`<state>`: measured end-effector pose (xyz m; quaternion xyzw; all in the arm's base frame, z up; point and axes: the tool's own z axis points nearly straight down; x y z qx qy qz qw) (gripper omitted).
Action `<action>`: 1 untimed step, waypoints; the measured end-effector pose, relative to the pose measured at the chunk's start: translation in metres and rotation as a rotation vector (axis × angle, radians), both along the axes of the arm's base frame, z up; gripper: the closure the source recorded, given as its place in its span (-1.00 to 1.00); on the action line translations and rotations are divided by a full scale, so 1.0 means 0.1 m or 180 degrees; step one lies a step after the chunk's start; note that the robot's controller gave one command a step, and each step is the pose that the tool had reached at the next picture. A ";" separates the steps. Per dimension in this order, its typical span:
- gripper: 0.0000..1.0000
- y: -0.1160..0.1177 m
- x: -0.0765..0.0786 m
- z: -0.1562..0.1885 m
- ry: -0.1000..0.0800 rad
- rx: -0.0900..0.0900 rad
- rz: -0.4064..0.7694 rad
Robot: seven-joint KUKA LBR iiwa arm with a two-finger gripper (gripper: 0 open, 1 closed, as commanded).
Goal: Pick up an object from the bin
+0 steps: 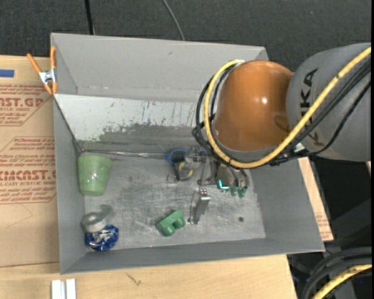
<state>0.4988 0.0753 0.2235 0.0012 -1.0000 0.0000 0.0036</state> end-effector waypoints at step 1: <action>-1.00 -0.30 0.04 -1.28 0.0002 0.0001 0.0368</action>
Offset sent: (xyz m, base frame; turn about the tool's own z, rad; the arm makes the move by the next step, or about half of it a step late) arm 0.0061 -0.0296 -0.1236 -0.1157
